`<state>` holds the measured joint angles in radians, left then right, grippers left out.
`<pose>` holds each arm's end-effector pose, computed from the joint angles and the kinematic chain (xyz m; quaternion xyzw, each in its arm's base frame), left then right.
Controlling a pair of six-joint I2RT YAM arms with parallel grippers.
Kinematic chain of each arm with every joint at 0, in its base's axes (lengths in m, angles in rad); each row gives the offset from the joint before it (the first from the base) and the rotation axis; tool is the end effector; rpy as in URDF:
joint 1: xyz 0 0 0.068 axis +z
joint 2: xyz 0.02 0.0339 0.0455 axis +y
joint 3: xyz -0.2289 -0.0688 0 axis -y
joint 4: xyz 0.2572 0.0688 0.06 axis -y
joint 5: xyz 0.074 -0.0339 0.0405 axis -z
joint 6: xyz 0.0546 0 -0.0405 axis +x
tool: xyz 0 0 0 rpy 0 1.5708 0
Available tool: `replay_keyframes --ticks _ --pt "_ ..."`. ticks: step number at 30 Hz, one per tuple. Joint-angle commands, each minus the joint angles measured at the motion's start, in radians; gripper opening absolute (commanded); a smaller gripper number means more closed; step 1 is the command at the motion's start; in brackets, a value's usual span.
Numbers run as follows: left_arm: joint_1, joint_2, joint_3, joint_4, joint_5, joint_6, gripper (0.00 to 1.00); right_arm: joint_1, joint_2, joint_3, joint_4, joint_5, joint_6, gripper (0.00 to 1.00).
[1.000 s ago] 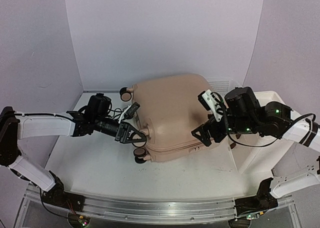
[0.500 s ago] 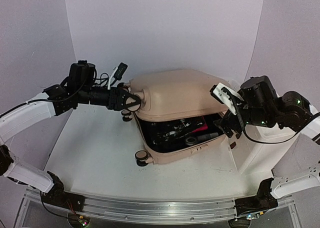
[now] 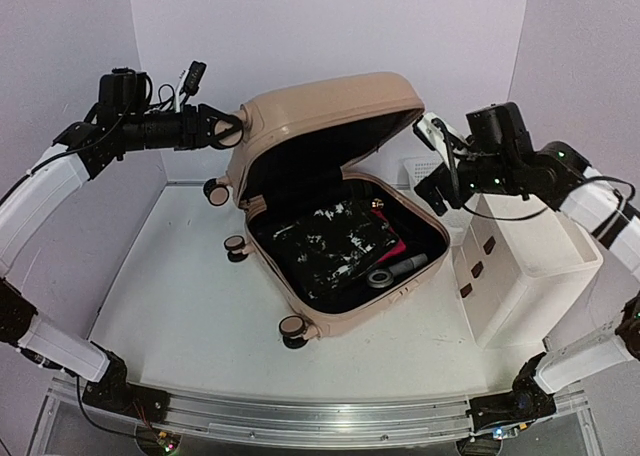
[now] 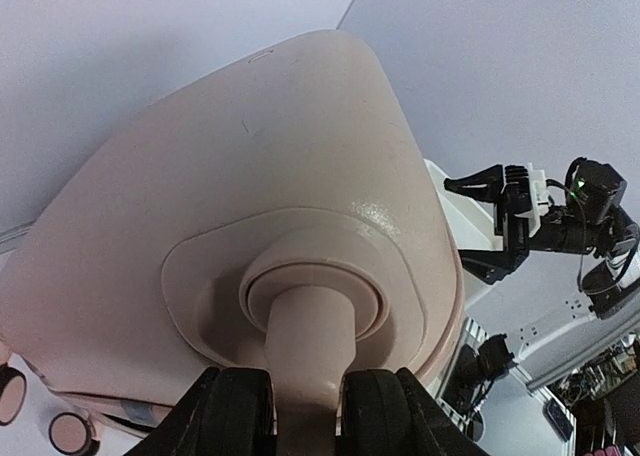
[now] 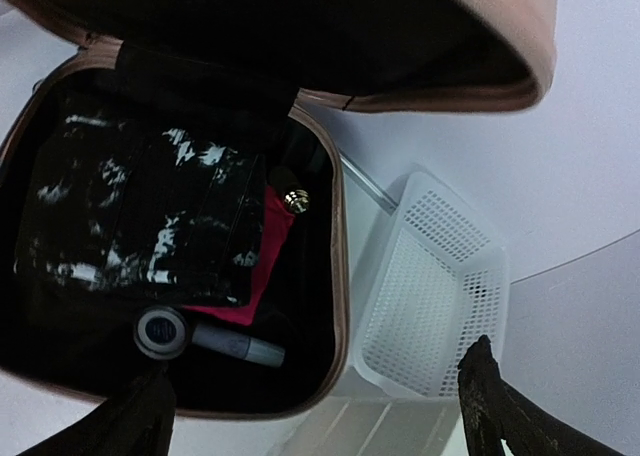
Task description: Open, take out, and arrange the luggage
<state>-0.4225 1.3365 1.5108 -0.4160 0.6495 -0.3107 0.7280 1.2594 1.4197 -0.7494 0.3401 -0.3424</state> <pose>0.2818 -0.1629 0.4117 0.2381 0.7339 -0.4440 0.4556 0.2350 0.1850 0.3620 -0.3747 0.7884 -0.0575 0.4846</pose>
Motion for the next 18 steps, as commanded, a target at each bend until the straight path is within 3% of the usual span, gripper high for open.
replay_keyframes --ticks 1,6,10,13,14,16,18 --pt "0.099 0.033 0.112 -0.012 -0.147 -0.010 0.00 -0.174 0.112 0.068 0.222 -0.277 0.173 0.98" --pt "0.124 0.072 0.150 0.003 -0.124 -0.031 0.00 -0.287 0.271 0.100 0.481 -0.417 0.466 0.98" --pt "0.126 0.095 0.175 0.007 -0.101 -0.047 0.00 -0.290 0.445 0.227 0.600 -0.393 0.527 0.98" --pt "0.128 0.107 0.190 0.008 -0.083 -0.058 0.00 -0.295 0.568 0.330 0.684 -0.392 0.510 0.93" --pt "0.128 0.111 0.192 0.008 -0.079 -0.061 0.00 -0.299 0.607 0.348 0.729 -0.384 0.520 0.85" --pt "0.128 0.116 0.199 0.008 -0.071 -0.065 0.00 -0.317 0.671 0.375 0.832 -0.382 0.540 0.58" --pt "0.129 0.119 0.203 0.008 -0.066 -0.067 0.00 -0.324 0.728 0.419 0.875 -0.384 0.522 0.55"
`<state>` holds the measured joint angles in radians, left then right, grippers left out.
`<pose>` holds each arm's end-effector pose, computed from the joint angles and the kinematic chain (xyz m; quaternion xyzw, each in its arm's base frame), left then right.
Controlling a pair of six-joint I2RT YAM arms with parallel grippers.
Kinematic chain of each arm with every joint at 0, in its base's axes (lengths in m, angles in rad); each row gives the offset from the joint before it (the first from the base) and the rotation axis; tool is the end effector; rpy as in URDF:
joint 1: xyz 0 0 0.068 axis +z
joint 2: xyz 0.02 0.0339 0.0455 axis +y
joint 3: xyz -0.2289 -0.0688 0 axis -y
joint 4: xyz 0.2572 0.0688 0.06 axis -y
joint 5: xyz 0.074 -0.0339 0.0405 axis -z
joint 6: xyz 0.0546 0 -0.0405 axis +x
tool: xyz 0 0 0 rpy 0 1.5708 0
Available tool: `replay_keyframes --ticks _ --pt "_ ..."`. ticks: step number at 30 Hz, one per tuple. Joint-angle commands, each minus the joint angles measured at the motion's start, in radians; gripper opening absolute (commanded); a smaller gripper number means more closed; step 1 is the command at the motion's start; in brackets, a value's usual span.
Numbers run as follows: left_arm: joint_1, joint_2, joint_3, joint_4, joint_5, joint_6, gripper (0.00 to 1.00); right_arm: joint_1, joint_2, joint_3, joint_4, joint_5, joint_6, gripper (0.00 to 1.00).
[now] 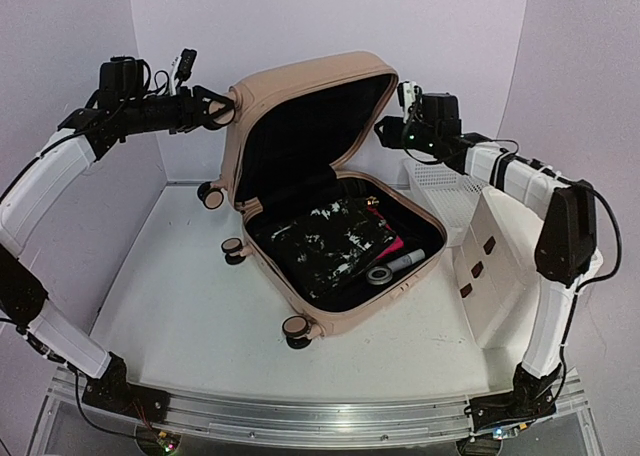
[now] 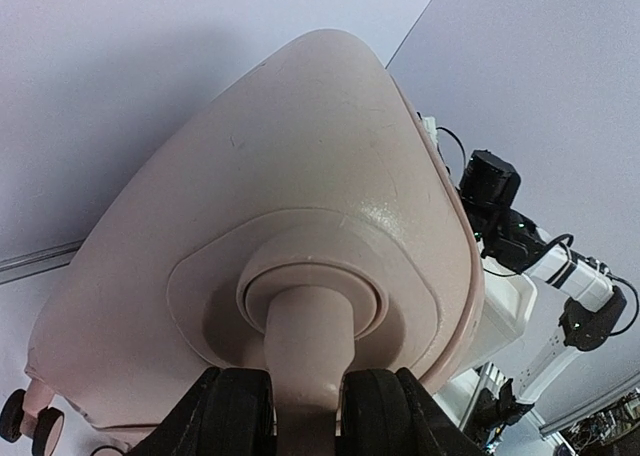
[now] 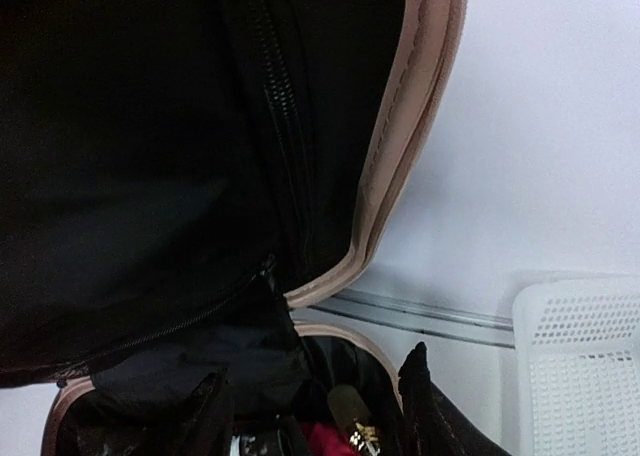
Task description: Open, take out, and arrange the luggage
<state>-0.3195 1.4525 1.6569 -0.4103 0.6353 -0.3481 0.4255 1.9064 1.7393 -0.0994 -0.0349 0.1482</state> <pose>0.3203 -0.1401 0.4276 0.1864 0.7400 -0.4253 0.4867 0.4392 0.2011 0.3122 -0.1203 0.7856 0.1850 0.5781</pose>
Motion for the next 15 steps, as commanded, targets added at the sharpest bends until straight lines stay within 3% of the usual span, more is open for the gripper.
replay_keyframes --ticks 1,7,15 --pt "0.026 0.005 0.061 0.001 -0.049 -0.031 0.00 -0.022 0.109 0.127 0.234 -0.024 0.018 0.55" --pt "0.031 0.016 0.084 -0.020 -0.036 -0.031 0.00 -0.078 0.237 0.209 0.313 0.083 0.093 0.46" --pt "0.031 0.052 0.114 -0.022 0.018 -0.069 0.00 -0.155 0.365 0.269 0.539 -0.246 0.142 0.60"
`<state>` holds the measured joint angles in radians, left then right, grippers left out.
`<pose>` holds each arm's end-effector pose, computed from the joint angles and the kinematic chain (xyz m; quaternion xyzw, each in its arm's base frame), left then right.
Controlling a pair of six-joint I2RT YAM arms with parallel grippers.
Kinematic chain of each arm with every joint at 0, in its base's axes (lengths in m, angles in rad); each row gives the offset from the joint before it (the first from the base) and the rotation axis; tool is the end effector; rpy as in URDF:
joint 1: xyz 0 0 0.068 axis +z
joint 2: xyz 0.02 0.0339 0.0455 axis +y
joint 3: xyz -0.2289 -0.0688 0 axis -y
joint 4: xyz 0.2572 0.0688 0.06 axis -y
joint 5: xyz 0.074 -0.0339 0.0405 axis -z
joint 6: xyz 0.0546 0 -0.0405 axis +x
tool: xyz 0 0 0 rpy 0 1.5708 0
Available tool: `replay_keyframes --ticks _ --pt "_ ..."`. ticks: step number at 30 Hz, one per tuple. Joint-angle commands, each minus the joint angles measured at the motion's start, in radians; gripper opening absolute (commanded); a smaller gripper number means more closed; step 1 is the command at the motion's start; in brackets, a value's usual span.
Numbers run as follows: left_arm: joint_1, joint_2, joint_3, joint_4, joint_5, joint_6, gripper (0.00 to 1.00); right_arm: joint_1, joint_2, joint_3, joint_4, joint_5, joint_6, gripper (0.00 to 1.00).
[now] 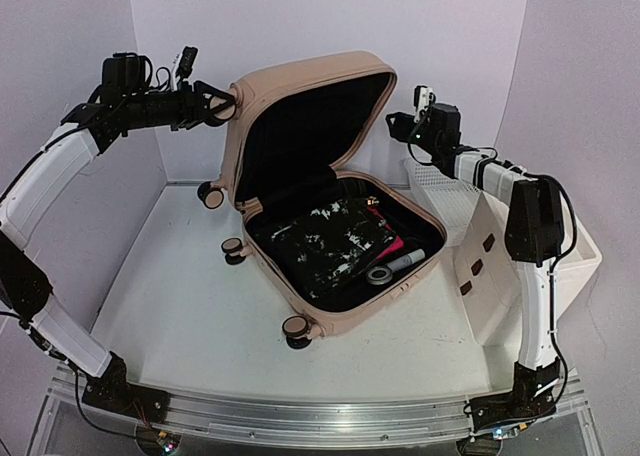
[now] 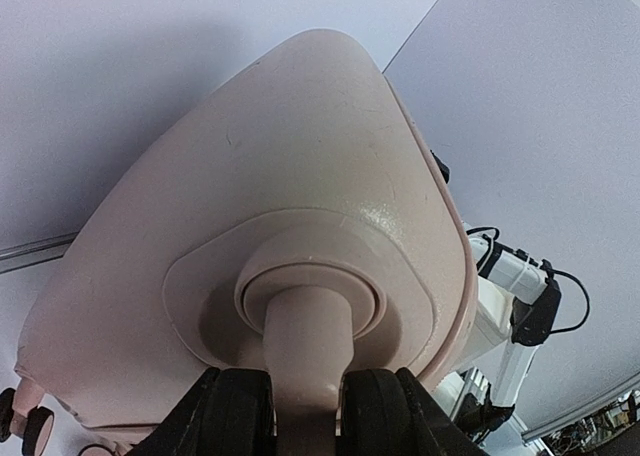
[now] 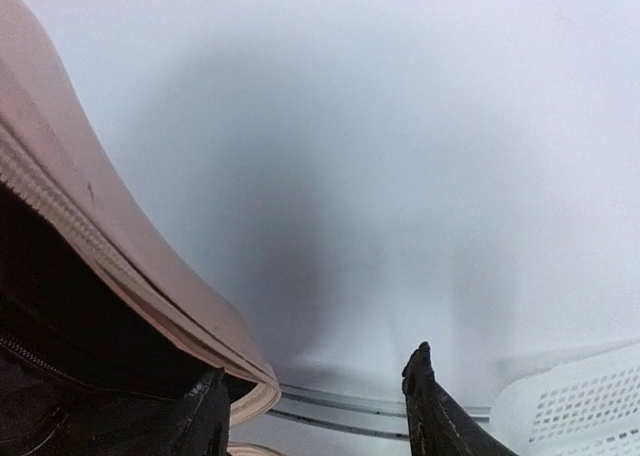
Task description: Open, take out, and arrange the luggage
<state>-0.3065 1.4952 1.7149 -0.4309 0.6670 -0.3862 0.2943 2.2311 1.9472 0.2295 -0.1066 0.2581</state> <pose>0.3282 -0.1393 0.4319 0.1763 0.7425 -0.4411 0.4723 0.5268 0.1657 0.2729 -0.0497 0.7243 0.2245 0.6501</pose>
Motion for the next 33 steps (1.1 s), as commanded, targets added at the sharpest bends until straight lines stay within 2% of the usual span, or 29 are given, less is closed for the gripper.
replay_keyframes --ticks 1,6,11,14,16,18,20,21,23,26,28,31,32,33 --pt "0.018 0.010 0.058 -0.004 -0.014 -0.030 0.00 -0.025 0.046 0.059 0.234 -0.203 0.027 0.60" --pt "0.018 0.007 0.067 -0.015 -0.018 -0.020 0.00 -0.024 0.092 0.091 0.296 -0.268 0.032 0.64" --pt "0.017 0.012 0.080 -0.019 0.021 -0.031 0.00 -0.015 0.132 0.142 0.324 -0.274 0.044 0.74" --pt "0.018 0.007 0.078 -0.020 0.037 -0.037 0.00 -0.004 0.149 0.169 0.321 -0.252 0.028 0.72" --pt "0.018 0.003 0.071 -0.020 0.045 -0.037 0.00 0.009 0.155 0.183 0.315 -0.230 0.001 0.62" --pt "0.018 -0.002 0.060 -0.020 0.050 -0.037 0.00 0.017 0.157 0.191 0.313 -0.221 -0.025 0.47" --pt "0.017 -0.008 0.049 -0.021 0.052 -0.032 0.00 0.020 0.159 0.201 0.310 -0.220 -0.023 0.38" --pt "0.017 -0.010 0.045 -0.026 0.049 -0.026 0.00 0.020 0.157 0.201 0.310 -0.221 -0.022 0.28" --pt "0.018 -0.018 0.041 -0.039 0.022 -0.005 0.00 0.019 0.145 0.195 0.296 -0.229 -0.025 0.01" --pt "0.018 -0.029 0.035 -0.068 -0.031 0.033 0.17 0.026 0.119 0.171 0.278 -0.200 -0.031 0.00" --pt "0.018 -0.046 0.021 -0.080 -0.084 0.047 0.39 0.033 0.098 0.149 0.266 -0.150 -0.033 0.00" --pt "0.018 -0.102 -0.025 -0.101 -0.253 0.057 0.87 0.047 0.069 0.119 0.230 -0.063 -0.037 0.00" --pt "0.018 -0.135 -0.052 -0.113 -0.336 0.055 0.98 0.051 0.058 0.106 0.218 -0.033 -0.037 0.00" --pt "0.018 -0.168 -0.082 -0.127 -0.432 0.054 0.99 0.056 0.049 0.096 0.208 -0.007 -0.039 0.00"
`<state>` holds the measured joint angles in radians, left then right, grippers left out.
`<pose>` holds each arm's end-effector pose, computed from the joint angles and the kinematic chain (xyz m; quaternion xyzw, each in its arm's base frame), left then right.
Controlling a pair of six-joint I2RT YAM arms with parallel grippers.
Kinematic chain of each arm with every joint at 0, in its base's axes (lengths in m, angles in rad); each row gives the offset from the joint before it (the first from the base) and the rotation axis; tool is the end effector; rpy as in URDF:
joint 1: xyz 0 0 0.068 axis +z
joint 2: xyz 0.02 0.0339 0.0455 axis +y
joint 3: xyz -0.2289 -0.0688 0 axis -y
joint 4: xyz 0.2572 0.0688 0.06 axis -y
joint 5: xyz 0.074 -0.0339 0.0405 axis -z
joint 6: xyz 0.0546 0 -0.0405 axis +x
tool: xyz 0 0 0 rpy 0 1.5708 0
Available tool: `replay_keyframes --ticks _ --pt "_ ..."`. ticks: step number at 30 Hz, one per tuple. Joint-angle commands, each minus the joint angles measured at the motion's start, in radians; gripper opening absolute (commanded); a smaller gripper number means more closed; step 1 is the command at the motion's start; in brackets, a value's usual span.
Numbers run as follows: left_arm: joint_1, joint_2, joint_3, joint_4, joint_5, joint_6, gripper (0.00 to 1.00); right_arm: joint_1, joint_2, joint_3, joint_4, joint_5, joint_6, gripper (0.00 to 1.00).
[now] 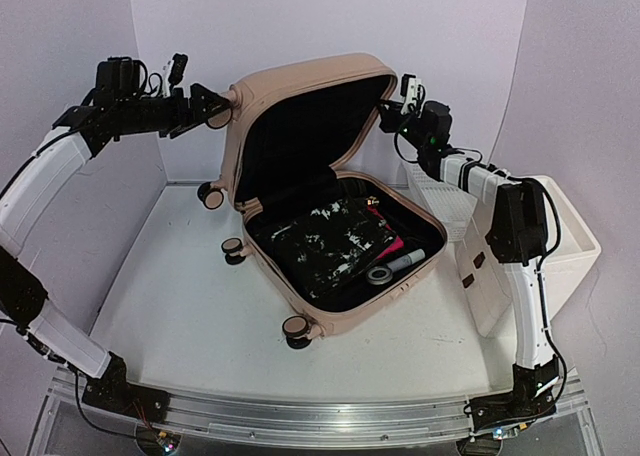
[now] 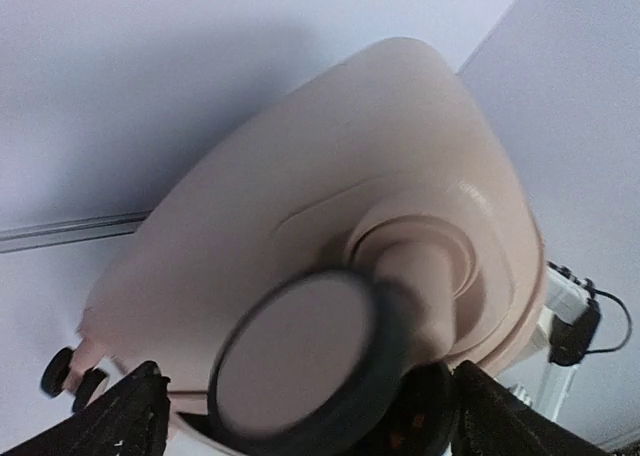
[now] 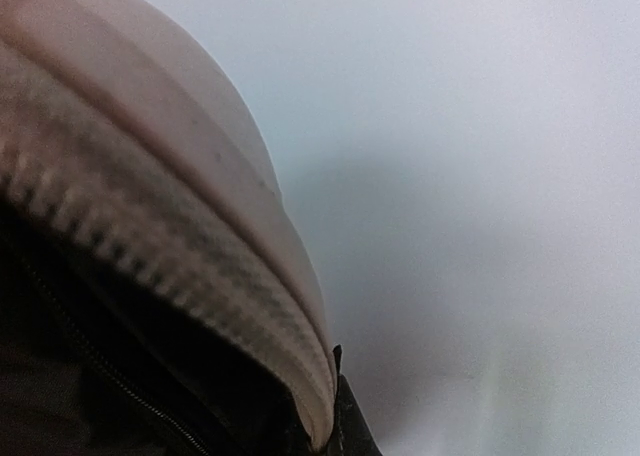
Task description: Open, take out, and arrange the luggage
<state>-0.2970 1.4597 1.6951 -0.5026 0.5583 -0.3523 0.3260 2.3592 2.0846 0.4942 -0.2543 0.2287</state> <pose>0.3231 -0.1291 0.4276 0.1460 0.7685 -0.3936 0.4828 0.5356 0.1955 0.2905 -0.1290 0.6148 0.2882 0.7227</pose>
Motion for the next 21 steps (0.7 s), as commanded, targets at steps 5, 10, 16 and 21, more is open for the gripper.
replay_keyframes --ticks 5,10,16,21 --pt "0.009 -0.299 -0.234 -0.171 -0.564 -0.063 0.99 0.063 -0.110 -0.028 -0.180 0.249 -0.076 0.00" --pt "-0.027 -0.384 -0.584 -0.119 -0.300 -0.335 0.86 0.098 -0.146 -0.042 -0.245 0.379 -0.130 0.00" --pt "-0.271 -0.382 -0.847 0.201 -0.367 -0.527 0.90 0.101 -0.165 -0.037 -0.289 0.431 -0.122 0.00" --pt "-0.425 -0.254 -0.881 0.313 -0.522 -0.636 0.87 0.106 -0.168 -0.025 -0.308 0.448 -0.116 0.00"
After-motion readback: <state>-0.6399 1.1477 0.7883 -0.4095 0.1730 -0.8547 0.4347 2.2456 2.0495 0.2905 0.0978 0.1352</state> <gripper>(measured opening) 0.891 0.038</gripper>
